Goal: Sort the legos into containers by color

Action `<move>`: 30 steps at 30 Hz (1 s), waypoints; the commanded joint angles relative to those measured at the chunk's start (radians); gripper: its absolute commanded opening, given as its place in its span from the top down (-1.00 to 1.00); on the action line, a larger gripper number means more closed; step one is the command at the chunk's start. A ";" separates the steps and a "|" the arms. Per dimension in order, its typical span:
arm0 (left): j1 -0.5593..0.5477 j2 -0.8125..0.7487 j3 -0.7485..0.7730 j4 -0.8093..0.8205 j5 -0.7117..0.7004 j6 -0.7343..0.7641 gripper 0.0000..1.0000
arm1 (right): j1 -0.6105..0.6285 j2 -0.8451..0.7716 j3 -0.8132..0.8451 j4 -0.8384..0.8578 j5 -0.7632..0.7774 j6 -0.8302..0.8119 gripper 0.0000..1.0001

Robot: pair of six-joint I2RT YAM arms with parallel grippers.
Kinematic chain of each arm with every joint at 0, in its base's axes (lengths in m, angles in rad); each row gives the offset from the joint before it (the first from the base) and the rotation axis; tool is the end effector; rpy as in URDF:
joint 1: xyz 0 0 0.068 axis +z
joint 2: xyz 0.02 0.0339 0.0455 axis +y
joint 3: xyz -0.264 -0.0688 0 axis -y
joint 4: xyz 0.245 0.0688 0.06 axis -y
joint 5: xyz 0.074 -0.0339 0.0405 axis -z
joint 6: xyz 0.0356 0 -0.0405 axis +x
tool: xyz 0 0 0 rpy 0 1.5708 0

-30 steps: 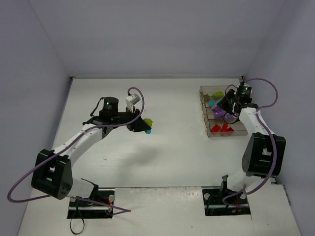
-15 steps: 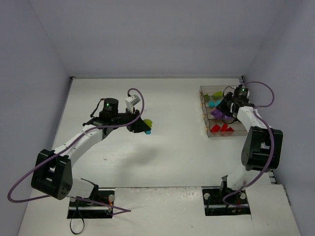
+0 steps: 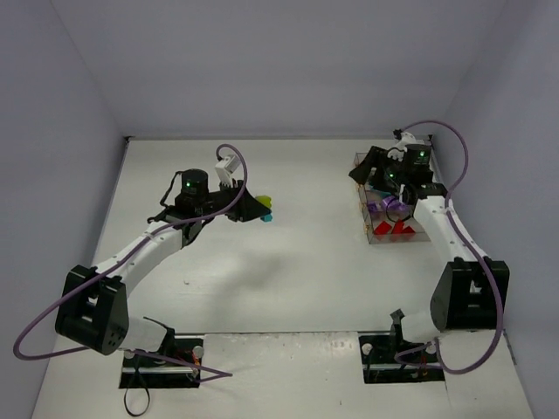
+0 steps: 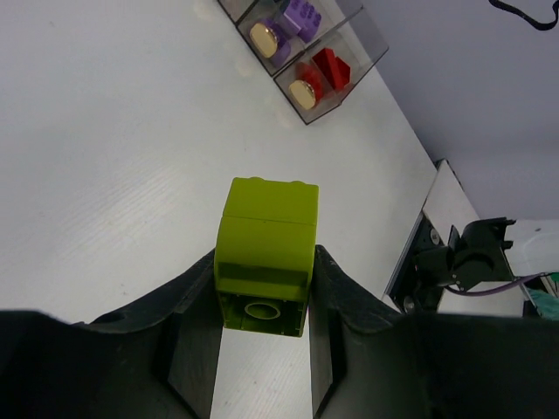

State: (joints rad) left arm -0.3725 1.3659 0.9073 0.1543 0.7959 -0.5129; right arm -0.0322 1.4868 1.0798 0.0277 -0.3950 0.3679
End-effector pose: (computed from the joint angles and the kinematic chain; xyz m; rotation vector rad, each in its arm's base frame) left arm 0.2766 -0.1354 0.2877 0.4556 1.9533 -1.3307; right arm 0.3461 0.0026 0.2951 0.1282 1.9635 0.6055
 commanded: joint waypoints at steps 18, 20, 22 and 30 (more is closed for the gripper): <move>-0.062 -0.044 0.090 0.304 -0.155 -0.266 1.00 | 0.463 -0.154 -0.011 0.216 -0.430 -0.155 -0.31; -0.077 -0.050 0.094 0.266 -0.208 -0.272 1.00 | 0.486 -0.161 -0.014 0.221 -0.386 -0.156 -0.27; -0.089 -0.053 0.093 0.254 -0.242 -0.289 1.00 | 0.500 -0.164 -0.012 0.224 -0.354 -0.159 -0.25; -0.105 -0.059 0.074 0.269 -0.279 -0.346 1.00 | 0.557 -0.151 0.019 0.222 -0.226 -0.190 -0.12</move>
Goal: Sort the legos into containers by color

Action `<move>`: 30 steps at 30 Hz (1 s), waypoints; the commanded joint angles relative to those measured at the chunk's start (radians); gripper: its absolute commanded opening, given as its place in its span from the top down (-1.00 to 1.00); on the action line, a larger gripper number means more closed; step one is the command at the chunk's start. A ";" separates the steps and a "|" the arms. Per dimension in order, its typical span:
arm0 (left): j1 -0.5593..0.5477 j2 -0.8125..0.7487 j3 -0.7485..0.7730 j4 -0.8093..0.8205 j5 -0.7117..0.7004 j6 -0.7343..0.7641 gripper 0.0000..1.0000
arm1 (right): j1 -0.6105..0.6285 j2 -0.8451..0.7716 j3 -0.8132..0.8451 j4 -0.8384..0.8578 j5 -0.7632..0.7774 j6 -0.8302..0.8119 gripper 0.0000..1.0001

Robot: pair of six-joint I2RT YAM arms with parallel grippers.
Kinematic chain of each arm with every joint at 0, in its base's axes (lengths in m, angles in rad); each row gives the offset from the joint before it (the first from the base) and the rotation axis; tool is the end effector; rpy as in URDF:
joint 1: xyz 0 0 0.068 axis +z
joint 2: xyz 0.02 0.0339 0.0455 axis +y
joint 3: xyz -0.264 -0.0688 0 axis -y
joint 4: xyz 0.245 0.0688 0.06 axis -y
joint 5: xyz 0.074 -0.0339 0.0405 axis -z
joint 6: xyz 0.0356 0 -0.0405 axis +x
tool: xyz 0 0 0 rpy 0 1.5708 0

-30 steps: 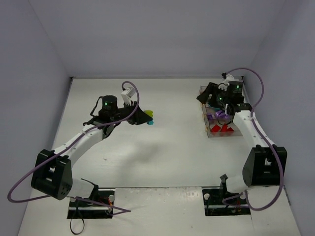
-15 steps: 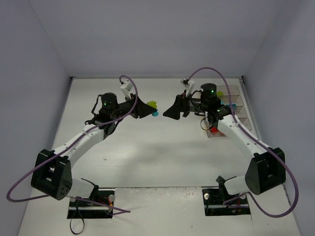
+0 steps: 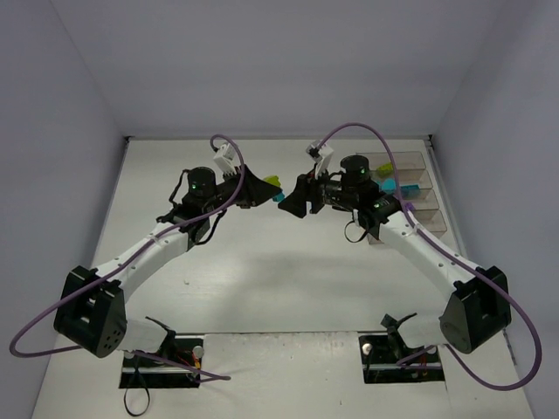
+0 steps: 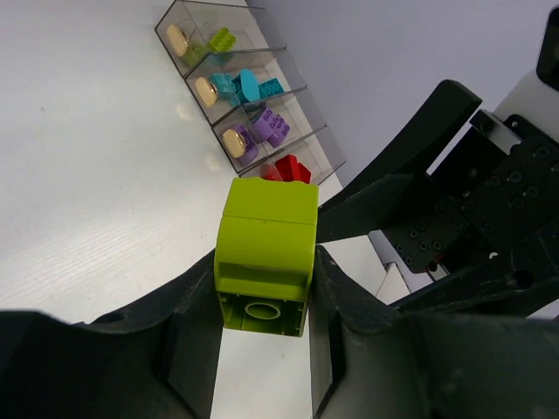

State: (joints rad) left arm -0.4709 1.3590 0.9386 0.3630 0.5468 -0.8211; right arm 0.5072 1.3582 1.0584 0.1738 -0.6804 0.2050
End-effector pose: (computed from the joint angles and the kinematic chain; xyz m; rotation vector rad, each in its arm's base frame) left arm 0.2740 -0.1603 0.3204 0.1525 1.8176 -1.3970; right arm 0.2662 0.1735 0.3437 -0.7860 1.6127 1.0944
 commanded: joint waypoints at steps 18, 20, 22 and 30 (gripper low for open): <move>-0.023 -0.038 0.052 0.048 -0.033 -0.044 1.00 | 0.071 0.032 0.077 0.099 0.153 -0.050 0.14; -0.023 -0.038 0.052 0.045 -0.031 -0.046 1.00 | 0.074 0.030 0.075 0.099 0.162 -0.055 0.19; -0.023 -0.038 0.052 0.039 -0.028 -0.046 1.00 | 0.076 0.027 0.072 0.101 0.179 -0.058 0.27; -0.023 -0.047 0.042 0.033 -0.036 -0.059 0.87 | 0.085 0.025 0.071 0.102 0.196 -0.065 0.80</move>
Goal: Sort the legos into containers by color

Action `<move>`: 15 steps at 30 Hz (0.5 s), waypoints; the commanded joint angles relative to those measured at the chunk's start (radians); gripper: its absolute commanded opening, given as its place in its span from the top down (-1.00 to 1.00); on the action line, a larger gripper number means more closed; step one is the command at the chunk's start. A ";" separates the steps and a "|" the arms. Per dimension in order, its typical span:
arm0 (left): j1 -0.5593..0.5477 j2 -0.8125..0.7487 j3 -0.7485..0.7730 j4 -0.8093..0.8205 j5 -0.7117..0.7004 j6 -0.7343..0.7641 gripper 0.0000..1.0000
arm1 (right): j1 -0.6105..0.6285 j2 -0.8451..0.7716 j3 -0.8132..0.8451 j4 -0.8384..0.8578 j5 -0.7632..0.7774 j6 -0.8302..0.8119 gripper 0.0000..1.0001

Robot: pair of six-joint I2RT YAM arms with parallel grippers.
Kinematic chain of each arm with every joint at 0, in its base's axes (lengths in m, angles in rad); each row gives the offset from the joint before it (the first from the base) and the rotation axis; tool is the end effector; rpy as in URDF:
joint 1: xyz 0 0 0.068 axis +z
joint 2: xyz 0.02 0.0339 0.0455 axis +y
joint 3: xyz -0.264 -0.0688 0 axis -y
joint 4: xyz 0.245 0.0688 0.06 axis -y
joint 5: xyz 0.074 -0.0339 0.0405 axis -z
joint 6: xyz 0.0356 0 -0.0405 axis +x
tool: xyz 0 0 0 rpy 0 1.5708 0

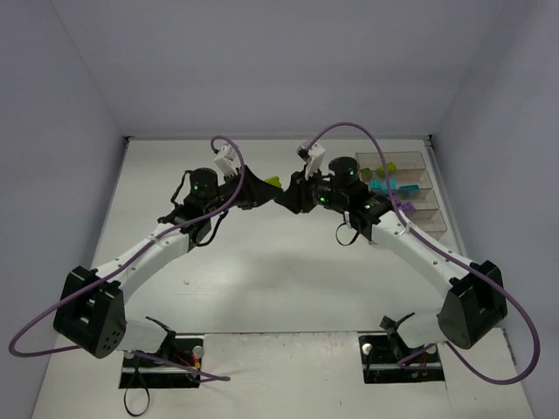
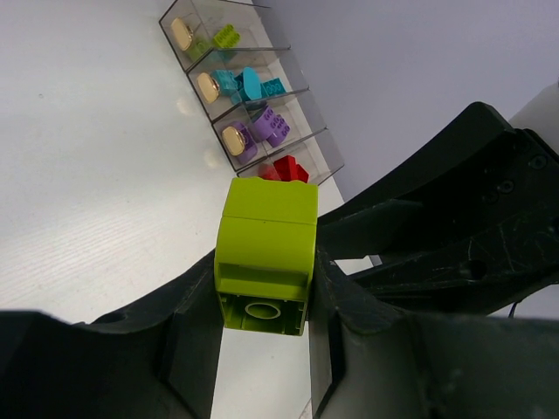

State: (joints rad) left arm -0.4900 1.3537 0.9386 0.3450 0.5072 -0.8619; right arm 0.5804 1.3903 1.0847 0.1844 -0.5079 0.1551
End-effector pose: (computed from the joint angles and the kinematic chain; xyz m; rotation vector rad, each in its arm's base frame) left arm 0.2710 -0.1642 0.3200 0.0942 1.8402 -1.4068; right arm 0.2653 0.1947 0.3440 -0.7534 1.6062 0.9692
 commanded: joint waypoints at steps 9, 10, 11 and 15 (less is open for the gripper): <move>-0.005 -0.057 0.074 -0.018 -0.064 0.014 0.10 | 0.025 -0.025 0.035 0.073 0.065 -0.026 0.94; -0.005 -0.060 0.074 -0.018 -0.074 0.017 0.09 | 0.027 -0.027 0.035 0.070 0.065 -0.028 0.94; -0.005 -0.064 0.078 -0.029 -0.084 0.020 0.09 | 0.029 -0.028 0.035 0.066 0.075 -0.029 0.94; -0.005 -0.079 0.078 -0.034 -0.119 0.032 0.09 | 0.033 -0.030 0.032 0.058 0.086 -0.032 0.95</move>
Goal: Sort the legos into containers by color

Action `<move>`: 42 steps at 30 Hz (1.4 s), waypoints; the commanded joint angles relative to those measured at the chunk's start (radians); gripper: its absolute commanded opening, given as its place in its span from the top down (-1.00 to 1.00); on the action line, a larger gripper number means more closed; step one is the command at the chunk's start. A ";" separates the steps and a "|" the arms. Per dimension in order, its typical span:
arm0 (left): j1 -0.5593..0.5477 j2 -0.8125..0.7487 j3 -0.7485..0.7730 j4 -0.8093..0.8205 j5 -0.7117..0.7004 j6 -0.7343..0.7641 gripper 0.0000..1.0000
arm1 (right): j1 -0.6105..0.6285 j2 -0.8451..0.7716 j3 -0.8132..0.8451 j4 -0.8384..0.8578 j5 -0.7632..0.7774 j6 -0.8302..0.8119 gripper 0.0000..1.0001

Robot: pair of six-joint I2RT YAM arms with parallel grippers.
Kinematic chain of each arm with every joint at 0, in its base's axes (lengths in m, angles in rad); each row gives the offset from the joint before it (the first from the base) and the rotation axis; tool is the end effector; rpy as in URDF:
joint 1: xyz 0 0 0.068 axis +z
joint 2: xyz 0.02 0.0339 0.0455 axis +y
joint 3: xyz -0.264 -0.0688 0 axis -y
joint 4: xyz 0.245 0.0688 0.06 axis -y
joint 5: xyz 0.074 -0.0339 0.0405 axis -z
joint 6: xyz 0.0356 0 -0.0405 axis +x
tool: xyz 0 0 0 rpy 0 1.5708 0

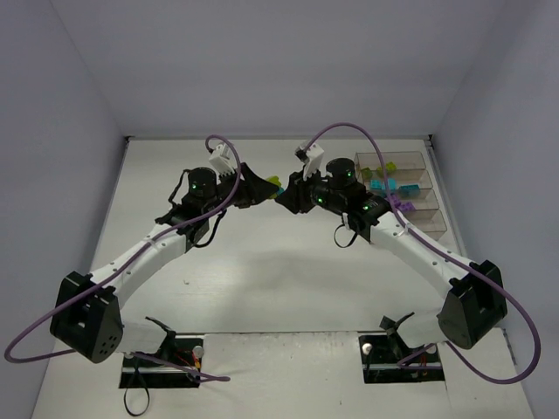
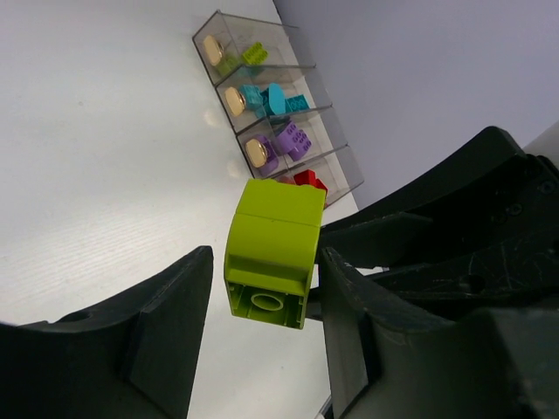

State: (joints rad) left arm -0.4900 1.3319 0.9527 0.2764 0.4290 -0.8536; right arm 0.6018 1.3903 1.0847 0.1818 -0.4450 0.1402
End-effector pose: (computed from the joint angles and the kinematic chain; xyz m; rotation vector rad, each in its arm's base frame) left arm 0.2693 -0.1604 0.3241 0.0228 1.8583 -1.3348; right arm 0.2630 0.1992 0.3436 -0.7350 1.6110 0.9222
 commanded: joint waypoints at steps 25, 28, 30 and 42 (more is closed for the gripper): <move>-0.015 -0.022 0.046 0.096 -0.035 0.034 0.33 | 0.019 -0.005 0.044 0.056 -0.001 -0.016 0.99; -0.021 -0.016 0.041 0.104 -0.032 0.042 0.62 | 0.023 -0.007 0.043 0.056 0.006 -0.016 0.99; -0.022 -0.016 0.041 0.101 -0.032 0.048 0.85 | 0.023 -0.007 0.041 0.054 0.015 -0.014 1.00; -0.021 -0.097 -0.008 0.049 -0.093 0.105 1.00 | -0.065 -0.054 0.003 -0.016 0.158 -0.027 1.00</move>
State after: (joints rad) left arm -0.5095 1.3014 0.9443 0.2802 0.3538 -0.7773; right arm 0.5900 1.3849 1.0840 0.1352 -0.3531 0.1226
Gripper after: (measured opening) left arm 0.313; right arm 0.269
